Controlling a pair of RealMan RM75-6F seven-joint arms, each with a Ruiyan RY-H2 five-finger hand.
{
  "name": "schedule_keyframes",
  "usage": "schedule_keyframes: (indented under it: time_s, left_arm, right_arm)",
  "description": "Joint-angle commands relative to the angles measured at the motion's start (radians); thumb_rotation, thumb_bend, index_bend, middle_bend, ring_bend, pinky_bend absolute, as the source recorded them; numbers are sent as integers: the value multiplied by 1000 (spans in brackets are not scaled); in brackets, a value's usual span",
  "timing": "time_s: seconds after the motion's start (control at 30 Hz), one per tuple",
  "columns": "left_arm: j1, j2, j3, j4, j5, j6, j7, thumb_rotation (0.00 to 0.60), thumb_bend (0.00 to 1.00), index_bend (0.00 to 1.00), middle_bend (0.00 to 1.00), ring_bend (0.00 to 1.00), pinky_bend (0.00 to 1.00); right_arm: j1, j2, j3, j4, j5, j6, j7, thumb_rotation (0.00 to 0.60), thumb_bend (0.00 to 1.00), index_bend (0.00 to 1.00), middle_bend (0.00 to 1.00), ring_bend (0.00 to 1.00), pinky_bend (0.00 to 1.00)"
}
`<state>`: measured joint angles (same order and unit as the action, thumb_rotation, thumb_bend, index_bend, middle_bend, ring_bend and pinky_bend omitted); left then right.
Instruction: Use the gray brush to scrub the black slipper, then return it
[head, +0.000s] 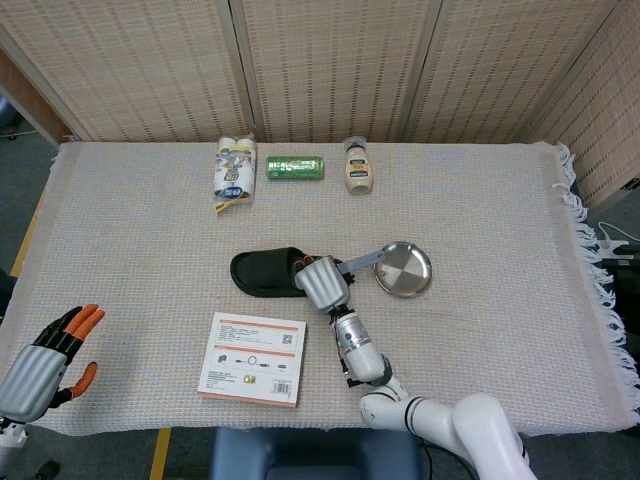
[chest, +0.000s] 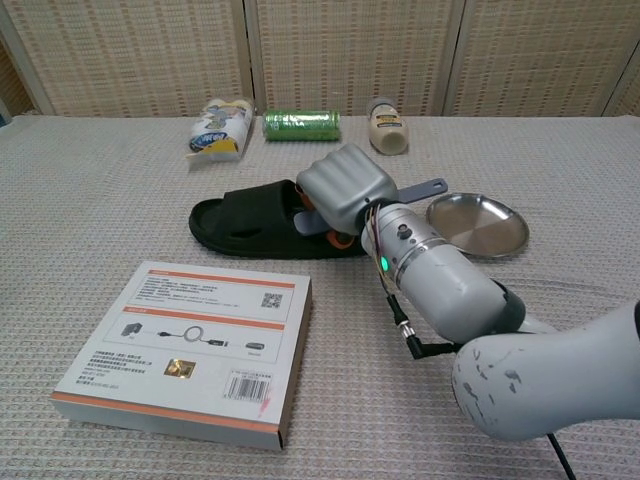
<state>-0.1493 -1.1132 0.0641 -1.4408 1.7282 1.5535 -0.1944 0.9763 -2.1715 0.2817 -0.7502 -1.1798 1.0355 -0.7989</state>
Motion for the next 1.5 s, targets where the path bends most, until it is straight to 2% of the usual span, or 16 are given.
schedule_keyframes:
  time_s: [0.03, 0.3, 0.4, 0.77, 1.0, 1.23, 1.5]
  left_arm:
    - [0, 1, 0, 0, 1, 1, -3, 600, 501, 0, 0, 0, 155]
    - [1, 3, 1, 0, 5, 6, -9, 600, 501, 0, 0, 0, 155]
    - [0, 3, 0, 3, 3, 5, -14, 600, 502, 0, 0, 0, 155]
    - [3, 6, -4, 8, -7, 7, -25, 600, 501, 0, 0, 0, 157]
    - [3, 5, -4, 8, -7, 6, -24, 600, 501, 0, 0, 0, 158]
    - [2, 4, -5, 4, -7, 5, -21, 600, 501, 0, 0, 0, 159]
    - [3, 7, -4, 6, -5, 7, -28, 600, 502, 0, 0, 0, 161]
  right_arm:
    - [-10, 20, -6, -8, -7, 6, -20, 600, 365, 908, 673, 606, 767]
    - [-19, 49, 0, -45, -1, 6, -50, 600, 365, 909, 673, 606, 767]
    - [-9, 33, 1, -51, 4, -13, -62, 600, 365, 909, 674, 606, 767]
    - [21, -43, 13, 33, -13, -27, -4, 600, 365, 909, 674, 608, 767]
    - [1, -11, -2, 57, -25, -21, -29, 600, 365, 909, 674, 609, 767]
    - [-6, 20, 6, 15, -20, -25, -48, 600, 368, 909, 674, 609, 767]
    - [29, -36, 23, 15, -9, -49, -62, 600, 367, 909, 674, 609, 767]
